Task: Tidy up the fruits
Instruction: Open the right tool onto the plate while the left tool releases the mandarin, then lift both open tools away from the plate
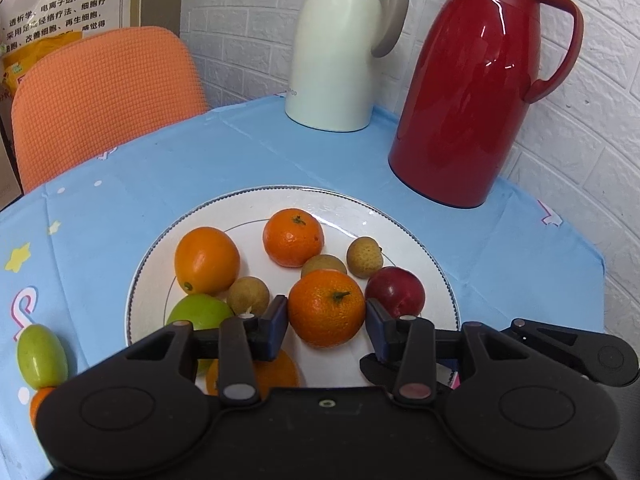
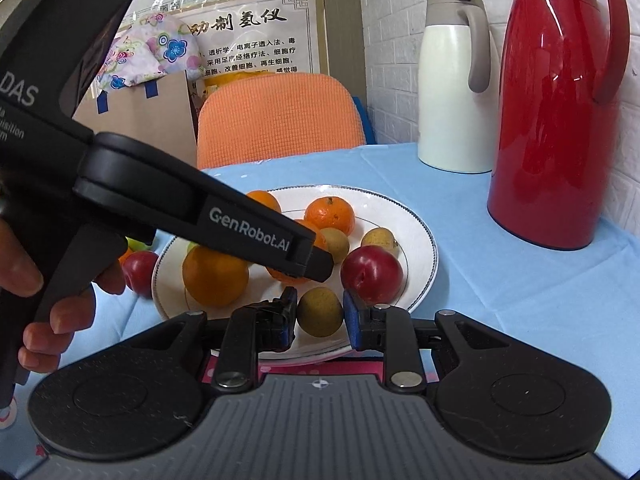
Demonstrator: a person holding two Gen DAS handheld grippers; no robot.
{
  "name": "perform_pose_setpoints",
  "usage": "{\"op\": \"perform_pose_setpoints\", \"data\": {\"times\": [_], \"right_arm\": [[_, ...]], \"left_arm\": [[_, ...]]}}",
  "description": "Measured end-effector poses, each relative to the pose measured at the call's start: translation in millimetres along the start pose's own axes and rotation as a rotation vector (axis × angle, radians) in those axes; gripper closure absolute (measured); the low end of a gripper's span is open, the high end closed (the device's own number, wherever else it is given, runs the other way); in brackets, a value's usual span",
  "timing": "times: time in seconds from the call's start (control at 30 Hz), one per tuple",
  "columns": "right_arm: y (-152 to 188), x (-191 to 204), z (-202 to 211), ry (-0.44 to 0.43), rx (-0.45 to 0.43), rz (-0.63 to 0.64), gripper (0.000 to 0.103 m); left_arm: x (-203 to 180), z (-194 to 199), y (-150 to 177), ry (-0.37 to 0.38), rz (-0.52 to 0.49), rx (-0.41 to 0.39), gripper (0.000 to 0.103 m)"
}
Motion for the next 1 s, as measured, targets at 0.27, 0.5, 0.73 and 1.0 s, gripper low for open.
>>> {"op": "perform_pose_setpoints", "data": {"times": [0.27, 0.5, 0.73, 1.0], "right_arm": [[-1, -1, -4, 0.025, 0.005, 0.011, 0.058], [-2, -2, 9, 0.036, -0.073, 0.014, 0.008], [-1, 6, 18, -0.004, -0.102, 0.034, 0.0], [1, 19, 21, -0.039, -0.091, 0.04, 0.0]], "left_arm": [[1, 0, -1, 0.009, 0.019, -0.014, 0.0], [4, 26, -8, 0.01, 0.064, -0.113, 0.0], [7, 58, -5, -0.026, 0.12, -0.208, 0.0], [15, 87, 17, -0.054, 0.176, -0.225, 0.0]]}}
Point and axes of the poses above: each gripper's, at about its wrist camera, not at the fingertips, and z roughly against the way its jaws point, x to its left, y to its underside, the point moved 6 cm from there along -z, roughly the way its jaws point, and after that the axes turned 1 degree about -y, right-handed, at the moved point
